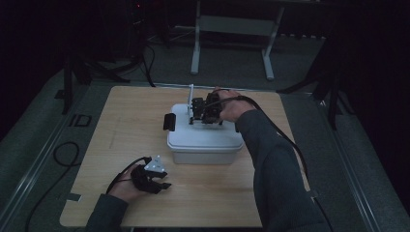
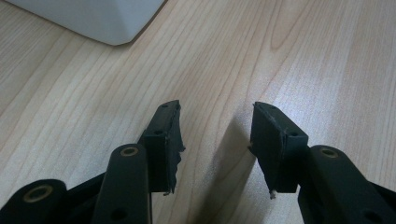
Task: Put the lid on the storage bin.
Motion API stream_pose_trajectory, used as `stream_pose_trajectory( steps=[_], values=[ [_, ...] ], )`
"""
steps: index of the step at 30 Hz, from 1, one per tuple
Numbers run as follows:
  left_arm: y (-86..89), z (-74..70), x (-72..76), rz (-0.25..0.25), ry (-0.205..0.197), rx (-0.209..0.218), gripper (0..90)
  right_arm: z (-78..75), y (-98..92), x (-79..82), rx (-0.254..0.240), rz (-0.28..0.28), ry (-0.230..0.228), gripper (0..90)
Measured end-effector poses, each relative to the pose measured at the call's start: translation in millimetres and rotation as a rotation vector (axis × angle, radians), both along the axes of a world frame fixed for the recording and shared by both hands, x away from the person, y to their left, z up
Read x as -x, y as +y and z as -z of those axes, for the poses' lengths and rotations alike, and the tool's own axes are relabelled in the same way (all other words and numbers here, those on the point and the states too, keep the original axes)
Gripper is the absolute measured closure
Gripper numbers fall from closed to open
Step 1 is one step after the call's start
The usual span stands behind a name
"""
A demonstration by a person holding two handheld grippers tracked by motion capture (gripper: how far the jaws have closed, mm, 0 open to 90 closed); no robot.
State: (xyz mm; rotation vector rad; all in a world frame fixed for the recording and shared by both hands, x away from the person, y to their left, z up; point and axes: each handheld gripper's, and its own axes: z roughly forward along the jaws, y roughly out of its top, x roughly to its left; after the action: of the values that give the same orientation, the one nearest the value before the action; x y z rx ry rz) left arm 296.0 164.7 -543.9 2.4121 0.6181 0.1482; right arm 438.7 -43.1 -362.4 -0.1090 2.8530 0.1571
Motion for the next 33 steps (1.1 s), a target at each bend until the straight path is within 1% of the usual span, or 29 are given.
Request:
stream_pose_trajectory(
  steps=[3, 6, 9, 11, 14, 16, 20, 23, 24, 25, 27, 28, 31, 32, 33],
  values=[
    [0.0, 0.0, 0.1, 0.000, 0.000, 0.000, 53.1, 1.1, 0.3, 0.1, -0.001, -0.002, 0.007, 72.5],
    [0.2, 0.1, -0.1, 0.000, 0.000, 0.003, 53.1, 0.4, 0.7, 0.9, -0.015, -0.001, 0.011, 64.4],
    [0.1, 0.1, 0.0, 0.000, 0.000, 0.002, 53.1, 0.4, 1.1, 0.5, -0.020, 0.003, 0.020, 58.3],
    [0.1, 0.2, 0.0, 0.000, 0.000, 0.003, 53.0, 1.2, 1.3, 0.4, -0.020, 0.007, 0.028, 55.7],
    [0.2, 0.2, 0.0, 0.000, 0.000, 0.003, 53.0, 1.5, 1.3, 0.8, -0.024, 0.010, 0.018, 49.7],
    [0.3, 0.2, 0.0, 0.000, 0.000, 0.003, 53.0, -0.1, 0.7, 0.3, -0.030, 0.016, 0.023, 47.4],
    [0.3, 0.2, 0.0, 0.000, 0.000, 0.003, 52.9, -2.9, -2.2, 0.0, -0.042, 0.022, 0.014, 45.8],
    [0.4, 0.3, 0.0, 0.000, 0.001, 0.005, 52.9, -7.5, -7.4, 0.1, -0.060, 0.027, 0.006, 45.6],
    [0.5, 0.3, 0.0, 0.000, 0.001, 0.006, 52.9, -9.6, -9.7, 0.7, -0.065, 0.037, 0.008, 45.5],
    [0.5, 0.3, 0.0, 0.000, 0.001, 0.005, 52.8, -11.5, -12.3, 0.6, -0.072, 0.036, 0.001, 45.9],
    [0.4, 0.3, 0.1, 0.000, 0.000, 0.004, 52.8, -15.3, -19.4, -0.5, -0.105, 0.045, 0.015, 46.4],
    [0.3, 0.3, 0.1, 0.000, 0.001, 0.004, 52.8, -16.4, -23.1, -1.2, -0.112, 0.050, 0.007, 46.4],
    [0.4, 0.1, -0.1, 0.001, 0.001, 0.002, 52.8, -19.3, -31.1, -1.2, -0.107, 0.062, -0.003, 45.9],
    [0.4, 0.1, -0.1, 0.001, 0.001, 0.002, 52.8, -21.2, -33.1, -1.0, -0.113, 0.060, -0.005, 46.1],
    [0.4, 0.1, -0.1, 0.001, 0.002, 0.003, 52.8, -22.9, -35.5, -1.2, -0.129, 0.060, -0.001, 46.3]
  ],
)
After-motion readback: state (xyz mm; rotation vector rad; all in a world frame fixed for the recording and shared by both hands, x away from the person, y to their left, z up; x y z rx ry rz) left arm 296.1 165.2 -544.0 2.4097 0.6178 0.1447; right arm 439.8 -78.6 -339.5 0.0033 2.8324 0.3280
